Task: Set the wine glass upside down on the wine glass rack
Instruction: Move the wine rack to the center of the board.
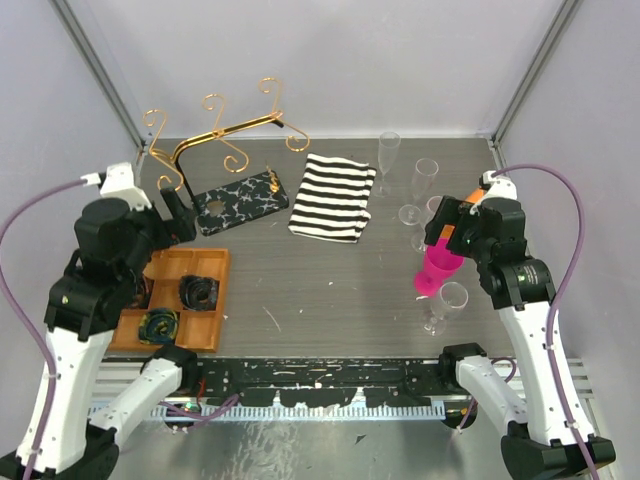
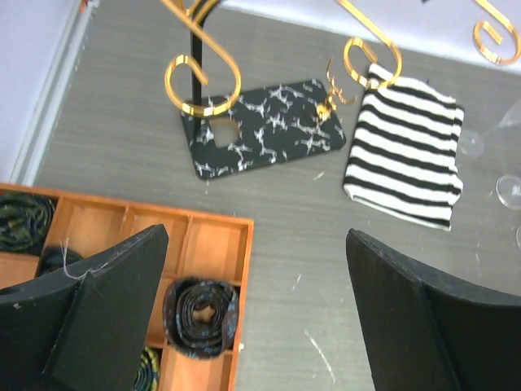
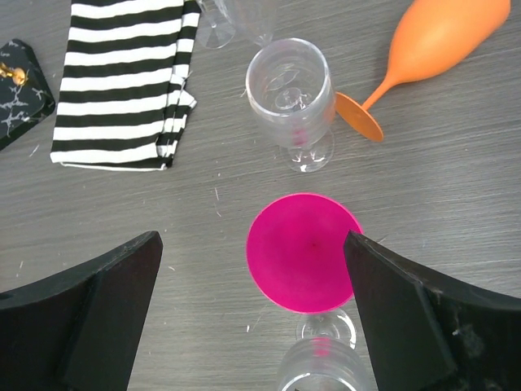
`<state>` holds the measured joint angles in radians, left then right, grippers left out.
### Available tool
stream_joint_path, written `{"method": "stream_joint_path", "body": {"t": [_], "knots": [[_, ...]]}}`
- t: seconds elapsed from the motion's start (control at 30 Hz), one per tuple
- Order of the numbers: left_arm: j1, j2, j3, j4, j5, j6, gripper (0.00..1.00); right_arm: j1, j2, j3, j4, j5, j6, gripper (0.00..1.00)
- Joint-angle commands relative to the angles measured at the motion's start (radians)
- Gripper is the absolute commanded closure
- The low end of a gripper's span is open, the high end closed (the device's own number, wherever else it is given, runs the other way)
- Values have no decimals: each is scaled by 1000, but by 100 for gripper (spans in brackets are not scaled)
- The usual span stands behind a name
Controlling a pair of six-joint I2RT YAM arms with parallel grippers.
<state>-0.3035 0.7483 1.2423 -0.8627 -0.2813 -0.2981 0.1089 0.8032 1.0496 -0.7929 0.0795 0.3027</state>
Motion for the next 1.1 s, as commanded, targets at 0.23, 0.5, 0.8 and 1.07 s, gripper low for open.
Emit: {"method": "stream_joint_path", "body": {"t": [0.23,0.5,0.8,1.07], "knots": [[5,292,285,19,-90,-8,2,-5,-28,28,3,-65,-45,0],[11,276,261,18,-188,39,2,-5,-28,24,-18,-8,7,0],[143,483,479,4,5,68,2,-5,-24,24,-23,-36,5,0],[215,761,736,-36,231,127,5,-5,-24,13,-28,-63,-9,0]]}}
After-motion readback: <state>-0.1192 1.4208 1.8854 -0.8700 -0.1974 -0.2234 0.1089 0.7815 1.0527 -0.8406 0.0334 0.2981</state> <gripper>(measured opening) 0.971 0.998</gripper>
